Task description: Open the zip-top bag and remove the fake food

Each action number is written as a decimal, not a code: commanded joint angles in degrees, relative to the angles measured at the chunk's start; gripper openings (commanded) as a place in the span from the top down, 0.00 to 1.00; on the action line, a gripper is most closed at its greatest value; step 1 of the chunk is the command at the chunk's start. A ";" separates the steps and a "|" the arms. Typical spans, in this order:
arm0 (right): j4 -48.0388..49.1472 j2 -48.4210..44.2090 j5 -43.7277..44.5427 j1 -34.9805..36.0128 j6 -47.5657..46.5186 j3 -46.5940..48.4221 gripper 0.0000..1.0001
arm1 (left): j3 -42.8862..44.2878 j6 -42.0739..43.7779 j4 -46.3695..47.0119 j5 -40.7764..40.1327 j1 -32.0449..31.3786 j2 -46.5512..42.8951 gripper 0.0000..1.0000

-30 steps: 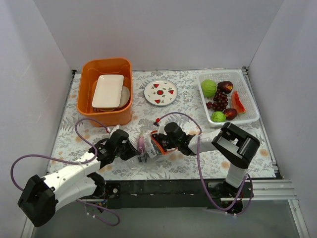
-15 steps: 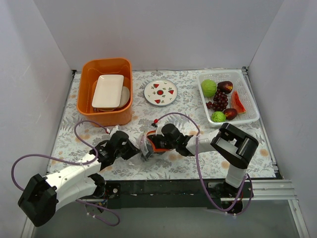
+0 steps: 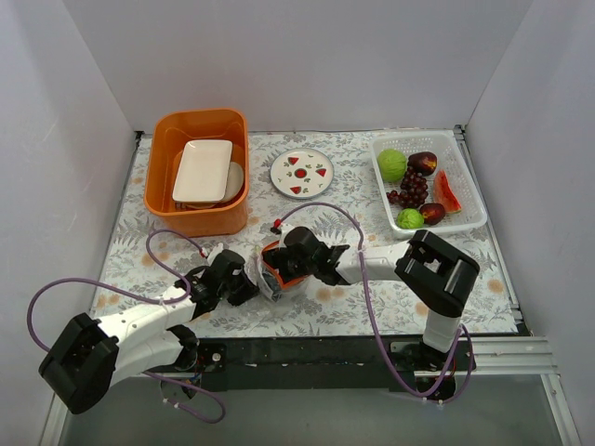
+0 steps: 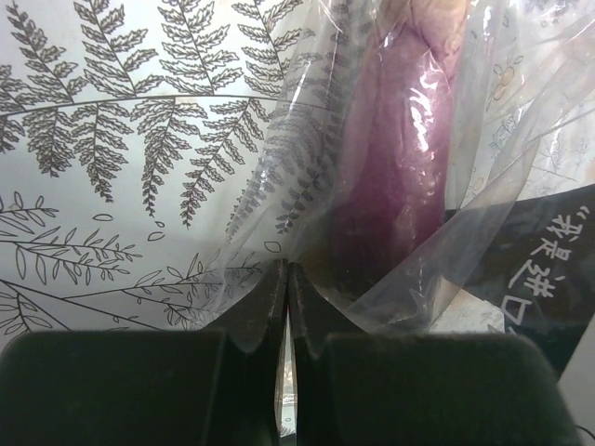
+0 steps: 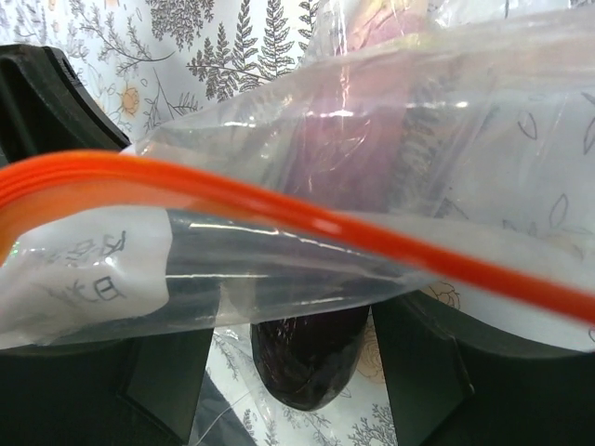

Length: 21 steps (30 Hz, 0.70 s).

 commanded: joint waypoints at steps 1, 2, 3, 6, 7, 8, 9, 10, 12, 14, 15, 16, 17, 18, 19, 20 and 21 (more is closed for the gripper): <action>-8.48 1.11 5.11 1.36 -4.72 2.46 0.26 | -2.40 -0.17 -3.81 -1.77 -0.22 1.06 1.00; -9.28 0.76 6.42 1.62 -5.25 2.37 0.26 | -2.48 -0.43 -3.72 -1.94 -0.22 1.06 1.00; -9.81 0.23 6.70 1.80 -5.77 1.59 0.25 | -2.57 -0.61 -3.90 -1.95 -0.22 1.15 1.00; -9.64 -2.23 7.31 1.89 -7.09 -0.26 0.24 | -2.57 -1.05 -3.90 -2.03 -0.22 1.85 1.00; -9.72 -3.11 7.40 1.89 -7.79 -1.14 0.24 | -2.57 -1.14 -3.90 -2.21 -0.22 2.12 1.00; -9.73 -3.64 7.49 1.89 -8.06 -1.41 0.24 | -2.49 -1.14 -3.90 -2.21 -0.22 2.20 1.00; -9.81 -3.99 7.49 1.97 -8.32 -1.76 0.24 | -2.40 -1.14 -3.98 -2.30 -0.22 2.29 1.00; -10.07 -4.69 7.66 1.98 -8.59 -2.19 0.25 | -2.22 -1.14 -4.07 -2.56 -0.22 2.38 1.00; -10.25 -5.31 7.84 2.06 -9.47 -2.55 0.25 | -2.05 -1.14 -4.51 -2.82 -0.22 2.56 1.00; -10.78 -6.19 8.19 2.24 -10.26 -3.08 0.25 | -1.61 -1.22 -4.95 -3.35 -0.22 2.82 1.00; -11.22 -6.45 8.63 2.41 -10.43 -3.17 0.25 | -1.43 -1.22 -5.13 -3.35 -0.22 2.91 1.00; -11.57 -6.72 9.15 2.41 -10.61 -3.17 0.25 | -1.26 -1.22 -5.13 -3.27 -0.22 2.91 1.00; -12.35 -6.63 10.03 2.50 -10.87 -2.90 0.26 | -1.25 -1.22 -5.13 -3.35 -0.22 2.91 1.00; -12.71 -6.46 10.30 2.50 -11.22 -2.64 0.26 | -1.17 -1.22 -5.13 -3.35 -0.22 3.00 1.00; -12.80 -5.93 10.30 2.50 -11.49 -2.38 0.27 | -1.08 -1.22 -5.13 -3.35 -0.22 3.00 1.00; -12.89 -5.75 10.48 2.59 -11.58 -2.11 0.27 | -0.90 -1.05 -5.13 -3.35 -0.22 3.08 1.00; -13.06 -5.49 10.57 2.85 -11.84 -1.42 0.28 | -0.82 -0.96 -5.22 -3.44 -0.22 3.17 1.00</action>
